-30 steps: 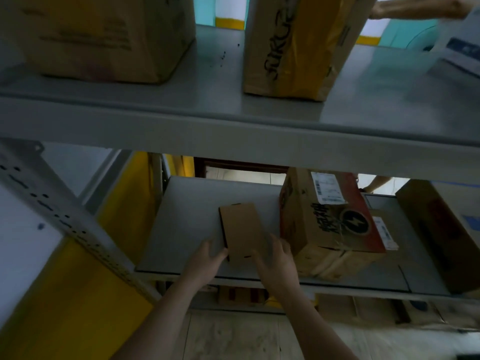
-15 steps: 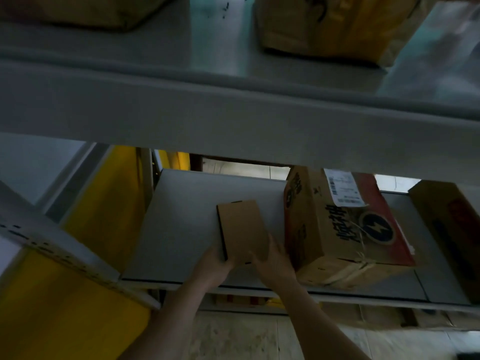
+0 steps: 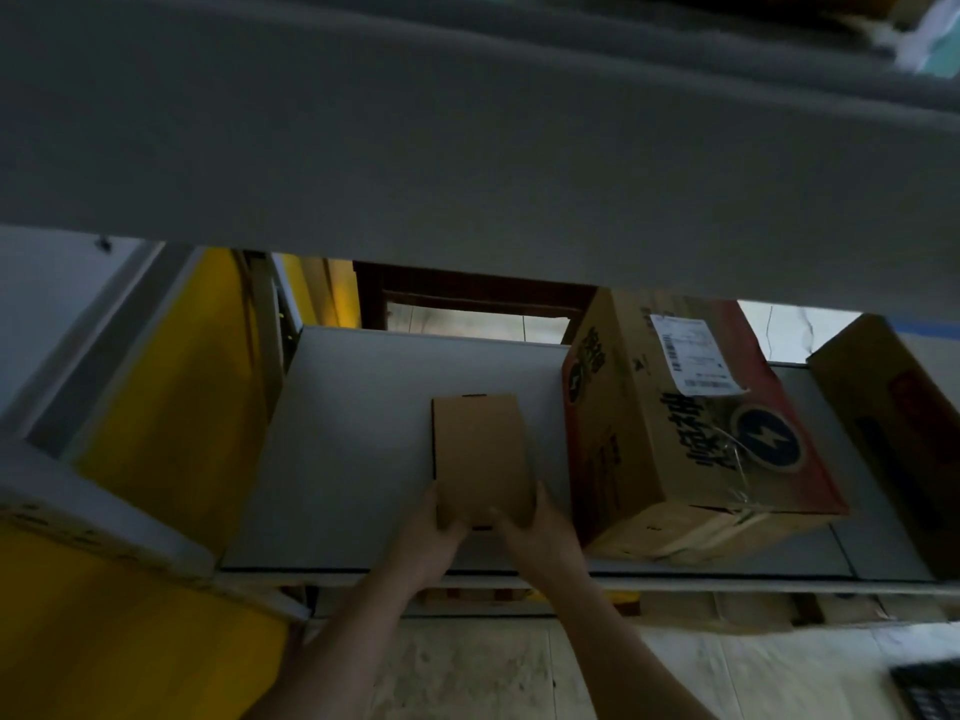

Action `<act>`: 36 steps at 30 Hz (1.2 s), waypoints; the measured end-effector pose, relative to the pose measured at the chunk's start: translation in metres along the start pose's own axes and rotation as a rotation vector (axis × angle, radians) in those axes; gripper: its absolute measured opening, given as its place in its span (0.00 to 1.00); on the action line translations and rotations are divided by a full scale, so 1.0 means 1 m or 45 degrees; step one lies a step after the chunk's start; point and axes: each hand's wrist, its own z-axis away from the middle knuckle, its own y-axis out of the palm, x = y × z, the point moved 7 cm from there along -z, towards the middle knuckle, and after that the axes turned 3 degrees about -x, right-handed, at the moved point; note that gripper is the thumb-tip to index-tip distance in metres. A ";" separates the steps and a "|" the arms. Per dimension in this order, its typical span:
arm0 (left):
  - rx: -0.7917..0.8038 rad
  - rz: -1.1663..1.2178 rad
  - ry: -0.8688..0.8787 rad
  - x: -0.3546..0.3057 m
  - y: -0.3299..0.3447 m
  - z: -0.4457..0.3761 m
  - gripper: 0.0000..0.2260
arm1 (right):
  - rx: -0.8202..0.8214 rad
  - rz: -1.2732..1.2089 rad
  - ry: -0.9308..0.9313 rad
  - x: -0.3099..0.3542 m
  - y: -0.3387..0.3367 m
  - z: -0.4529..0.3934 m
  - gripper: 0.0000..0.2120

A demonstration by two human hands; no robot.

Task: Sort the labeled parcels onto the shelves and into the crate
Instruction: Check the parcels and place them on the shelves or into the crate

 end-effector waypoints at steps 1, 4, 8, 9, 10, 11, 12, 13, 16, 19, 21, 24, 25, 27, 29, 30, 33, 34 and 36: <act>0.009 0.002 -0.017 0.002 0.000 0.000 0.20 | -0.018 0.017 0.001 0.000 -0.002 0.001 0.43; 0.044 -0.016 -0.063 0.001 0.000 0.002 0.26 | -0.102 0.044 -0.028 0.001 -0.010 0.006 0.35; 0.127 -0.071 -0.124 -0.002 0.007 -0.001 0.32 | -0.179 0.013 -0.085 0.013 -0.020 0.009 0.27; 0.139 -0.091 -0.144 -0.002 0.008 -0.002 0.33 | -0.170 -0.026 -0.108 0.018 -0.020 0.009 0.27; 0.142 -0.107 -0.144 -0.004 0.008 -0.002 0.33 | -0.160 -0.068 -0.128 0.022 -0.021 0.011 0.28; 0.134 -0.107 -0.145 -0.005 0.007 -0.004 0.33 | -0.159 -0.092 -0.150 0.027 -0.022 0.013 0.29; 0.133 -0.088 -0.145 -0.007 0.005 -0.004 0.33 | -0.166 -0.094 -0.178 0.030 -0.022 0.014 0.30; 0.128 -0.052 -0.148 -0.008 0.003 -0.005 0.33 | -0.168 -0.092 -0.201 0.034 -0.022 0.017 0.30; 0.101 0.058 -0.121 -0.016 -0.004 -0.007 0.32 | -0.167 -0.119 -0.244 0.043 -0.021 0.025 0.26; 0.044 0.184 -0.049 -0.032 -0.012 -0.005 0.21 | -0.132 -0.226 -0.239 0.050 -0.019 0.031 0.20; 0.021 0.261 -0.016 -0.038 -0.015 -0.003 0.17 | -0.106 -0.303 -0.223 0.051 -0.017 0.035 0.15; -0.027 0.317 -0.019 -0.039 -0.021 -0.001 0.16 | -0.052 -0.393 -0.204 0.055 -0.015 0.040 0.14; -0.042 0.317 -0.011 -0.038 -0.023 -0.001 0.16 | -0.010 -0.413 -0.204 0.056 -0.013 0.042 0.14; -0.078 0.311 0.006 -0.036 -0.027 0.000 0.17 | 0.068 -0.405 -0.210 0.055 -0.007 0.043 0.12; -0.148 0.275 0.031 -0.035 -0.035 0.002 0.21 | 0.108 -0.330 -0.222 0.053 -0.003 0.041 0.10; -0.204 0.228 0.058 -0.034 -0.041 0.001 0.22 | 0.117 -0.284 -0.216 0.051 -0.002 0.039 0.08; -0.309 0.083 0.130 -0.036 -0.056 0.006 0.23 | 0.103 -0.186 -0.164 0.043 -0.002 0.032 0.08; -0.326 0.071 0.134 -0.036 -0.060 0.008 0.22 | 0.103 -0.167 -0.134 0.040 -0.002 0.029 0.09; -0.355 0.077 0.131 -0.035 -0.067 0.010 0.20 | 0.099 -0.160 -0.067 0.032 -0.002 0.023 0.17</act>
